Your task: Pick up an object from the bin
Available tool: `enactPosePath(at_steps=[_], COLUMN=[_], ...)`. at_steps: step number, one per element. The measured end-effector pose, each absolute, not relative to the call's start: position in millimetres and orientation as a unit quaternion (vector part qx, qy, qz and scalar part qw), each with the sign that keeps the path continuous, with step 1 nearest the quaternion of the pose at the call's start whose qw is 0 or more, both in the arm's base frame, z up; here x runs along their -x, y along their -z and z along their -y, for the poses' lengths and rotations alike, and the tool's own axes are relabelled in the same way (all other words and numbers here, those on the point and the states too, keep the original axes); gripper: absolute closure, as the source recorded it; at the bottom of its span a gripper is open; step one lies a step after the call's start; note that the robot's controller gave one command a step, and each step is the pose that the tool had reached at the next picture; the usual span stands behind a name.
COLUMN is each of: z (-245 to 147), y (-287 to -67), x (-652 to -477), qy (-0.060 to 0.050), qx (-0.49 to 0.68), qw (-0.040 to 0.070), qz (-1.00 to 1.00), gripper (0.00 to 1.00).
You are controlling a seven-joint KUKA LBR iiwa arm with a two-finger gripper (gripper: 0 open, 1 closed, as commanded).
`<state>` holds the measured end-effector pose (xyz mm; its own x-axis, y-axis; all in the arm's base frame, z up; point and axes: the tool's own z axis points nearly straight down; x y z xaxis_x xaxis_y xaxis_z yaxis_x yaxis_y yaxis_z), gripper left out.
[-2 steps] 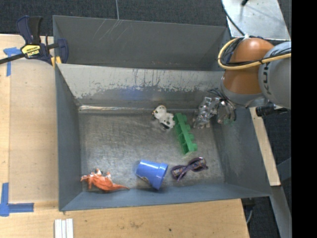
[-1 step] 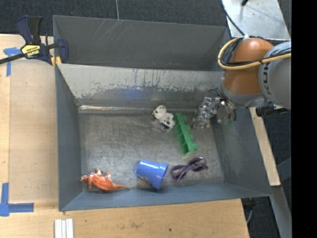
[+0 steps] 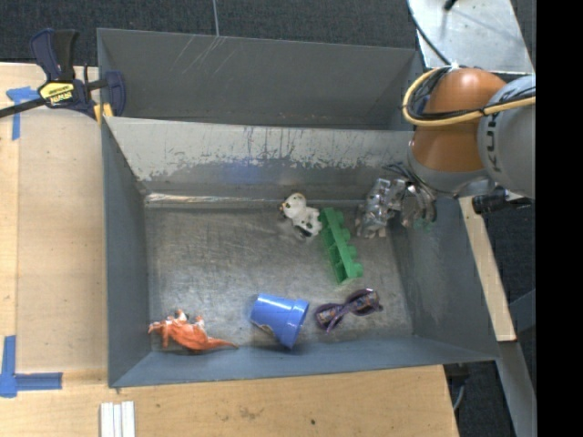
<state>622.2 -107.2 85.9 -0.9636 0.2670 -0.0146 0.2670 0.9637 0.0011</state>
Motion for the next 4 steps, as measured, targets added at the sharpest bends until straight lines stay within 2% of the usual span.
enactPosePath(at_steps=[1,4], z=[107.1,107.8], y=[-104.3,-141.3], x=[-620.1,-621.9], qy=[0.0,0.0], qx=[-0.135,-0.135], qw=[0.001,0.003], qz=[-0.991,-0.991], gripper=[1.0,1.0])
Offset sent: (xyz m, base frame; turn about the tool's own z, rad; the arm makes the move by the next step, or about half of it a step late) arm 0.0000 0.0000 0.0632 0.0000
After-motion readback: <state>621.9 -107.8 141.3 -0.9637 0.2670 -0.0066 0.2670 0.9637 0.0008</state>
